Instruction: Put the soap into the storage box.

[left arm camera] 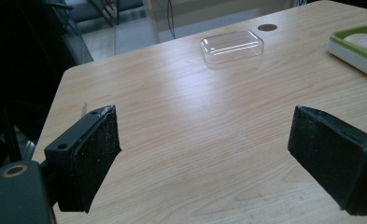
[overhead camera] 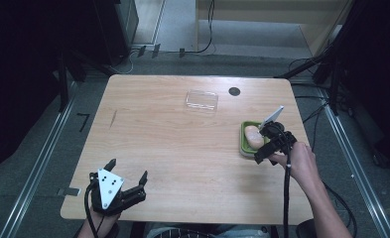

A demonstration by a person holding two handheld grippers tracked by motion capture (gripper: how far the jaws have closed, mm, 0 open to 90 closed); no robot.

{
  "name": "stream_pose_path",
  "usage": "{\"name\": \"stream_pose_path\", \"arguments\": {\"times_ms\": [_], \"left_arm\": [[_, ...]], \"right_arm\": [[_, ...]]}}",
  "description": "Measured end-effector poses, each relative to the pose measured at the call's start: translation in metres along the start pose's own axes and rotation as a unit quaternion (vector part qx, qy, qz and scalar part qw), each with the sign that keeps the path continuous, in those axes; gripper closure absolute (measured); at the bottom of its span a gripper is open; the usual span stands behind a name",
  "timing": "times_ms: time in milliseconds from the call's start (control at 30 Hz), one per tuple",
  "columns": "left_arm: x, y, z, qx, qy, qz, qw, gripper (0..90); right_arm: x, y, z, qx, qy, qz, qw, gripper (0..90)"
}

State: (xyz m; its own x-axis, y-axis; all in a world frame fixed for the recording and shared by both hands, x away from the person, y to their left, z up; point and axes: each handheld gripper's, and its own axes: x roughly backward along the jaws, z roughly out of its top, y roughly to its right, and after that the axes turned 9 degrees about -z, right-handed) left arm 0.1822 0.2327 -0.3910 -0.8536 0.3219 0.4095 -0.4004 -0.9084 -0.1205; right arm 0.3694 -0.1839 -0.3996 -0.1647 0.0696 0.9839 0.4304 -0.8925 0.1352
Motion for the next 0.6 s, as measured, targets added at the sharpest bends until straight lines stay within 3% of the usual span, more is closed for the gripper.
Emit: {"name": "stream_pose_path", "arguments": {"times_ms": [600], "left_arm": [[0.0,0.0,0.0,0.0,-0.003,-0.001,1.0,9.7]], "right_arm": [[-0.024,-0.021,-0.032,0.033,-0.045,0.0,0.9985,9.0]]}}
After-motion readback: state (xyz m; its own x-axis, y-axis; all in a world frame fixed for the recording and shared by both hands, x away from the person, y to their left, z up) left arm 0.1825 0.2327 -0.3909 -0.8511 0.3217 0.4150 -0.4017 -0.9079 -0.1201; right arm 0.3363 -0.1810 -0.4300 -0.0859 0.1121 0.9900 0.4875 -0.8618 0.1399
